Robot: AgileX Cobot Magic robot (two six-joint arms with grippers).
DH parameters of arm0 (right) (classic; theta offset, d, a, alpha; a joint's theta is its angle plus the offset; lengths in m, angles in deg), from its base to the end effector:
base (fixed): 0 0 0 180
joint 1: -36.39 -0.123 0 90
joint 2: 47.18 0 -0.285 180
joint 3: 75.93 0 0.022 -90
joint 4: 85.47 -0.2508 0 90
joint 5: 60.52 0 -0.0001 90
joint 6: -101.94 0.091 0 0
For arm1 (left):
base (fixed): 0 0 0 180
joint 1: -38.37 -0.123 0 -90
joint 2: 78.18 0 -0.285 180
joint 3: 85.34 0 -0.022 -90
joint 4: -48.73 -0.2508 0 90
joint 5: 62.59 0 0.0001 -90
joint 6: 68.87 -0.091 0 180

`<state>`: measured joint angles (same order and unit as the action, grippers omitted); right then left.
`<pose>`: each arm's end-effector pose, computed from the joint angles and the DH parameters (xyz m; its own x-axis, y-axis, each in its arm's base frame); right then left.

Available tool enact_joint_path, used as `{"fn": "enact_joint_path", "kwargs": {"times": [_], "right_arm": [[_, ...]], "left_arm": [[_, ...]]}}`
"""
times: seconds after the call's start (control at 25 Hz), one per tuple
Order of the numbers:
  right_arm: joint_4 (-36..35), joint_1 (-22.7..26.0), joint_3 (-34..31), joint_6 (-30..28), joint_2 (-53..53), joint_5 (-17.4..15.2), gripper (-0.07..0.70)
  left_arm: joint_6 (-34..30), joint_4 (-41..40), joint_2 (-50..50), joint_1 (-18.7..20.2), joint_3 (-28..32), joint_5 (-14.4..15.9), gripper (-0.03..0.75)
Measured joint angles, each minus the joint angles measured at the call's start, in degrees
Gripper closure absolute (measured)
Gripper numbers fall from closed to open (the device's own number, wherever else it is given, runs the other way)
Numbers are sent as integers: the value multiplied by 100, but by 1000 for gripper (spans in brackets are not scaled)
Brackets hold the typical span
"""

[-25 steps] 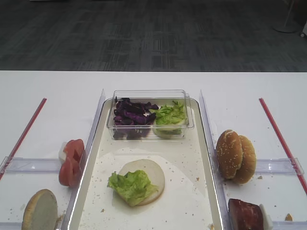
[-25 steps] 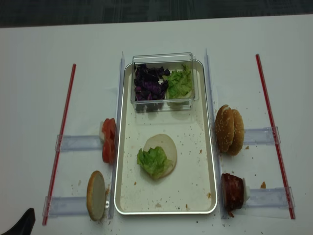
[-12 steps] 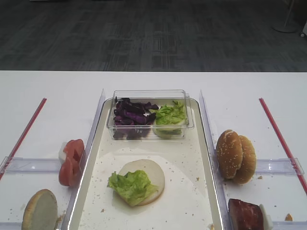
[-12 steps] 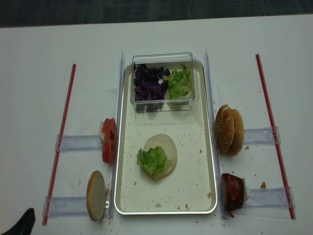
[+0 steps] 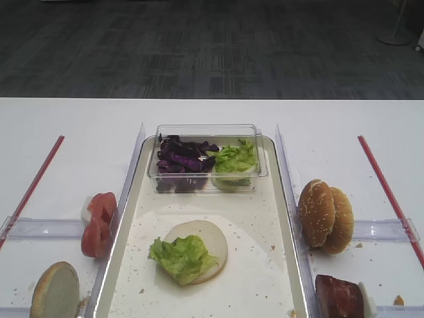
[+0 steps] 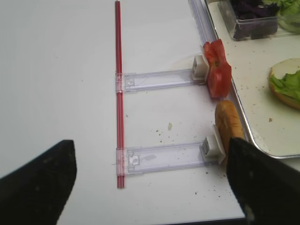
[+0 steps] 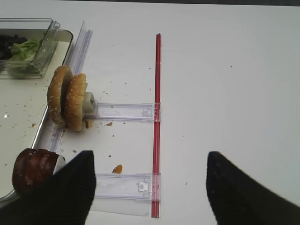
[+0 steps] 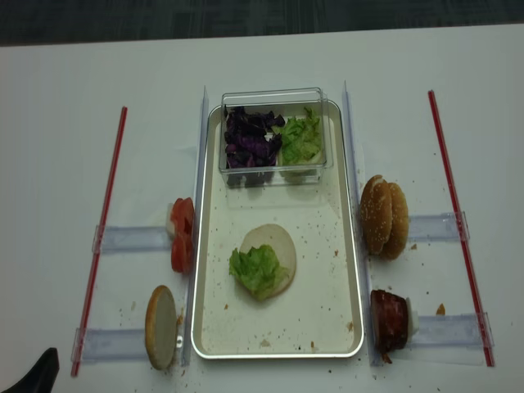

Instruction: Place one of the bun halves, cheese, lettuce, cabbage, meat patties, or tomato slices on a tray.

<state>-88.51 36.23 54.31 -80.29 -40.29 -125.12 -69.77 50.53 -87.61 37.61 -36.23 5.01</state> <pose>-0.0079 0.0043 0.2662 -0.5175 -0.0176 -0.8555 -0.0521 0.9986 0.0110 -0.0053 -0.0027 0.2656 -0.5895 -0.0041 -0.8077 0.0124 0.9998 -0.0141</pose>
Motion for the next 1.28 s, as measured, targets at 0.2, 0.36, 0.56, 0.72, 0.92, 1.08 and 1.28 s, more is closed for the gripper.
{"fn": "enact_joint_path", "kwargs": {"times": [0.2, 0.36, 0.56, 0.72, 0.92, 1.08, 1.28], "right_arm": [[0, 0, 0, 4, 0, 0, 109], [0, 0, 0, 4, 0, 0, 109], [0, 0, 0, 4, 0, 0, 109], [0, 0, 0, 4, 0, 0, 109], [0, 0, 0, 4, 0, 0, 109], [0, 0, 0, 4, 0, 0, 112], [0, 0, 0, 4, 0, 0, 112]], "left_arm": [[0, 0, 0, 0, 0, 0, 118], [0, 0, 0, 0, 0, 0, 118], [0, 0, 0, 0, 0, 0, 118], [0, 0, 0, 0, 0, 0, 118], [0, 0, 0, 0, 0, 0, 118], [0, 0, 0, 0, 0, 0, 118], [0, 0, 0, 0, 0, 0, 118]]}}
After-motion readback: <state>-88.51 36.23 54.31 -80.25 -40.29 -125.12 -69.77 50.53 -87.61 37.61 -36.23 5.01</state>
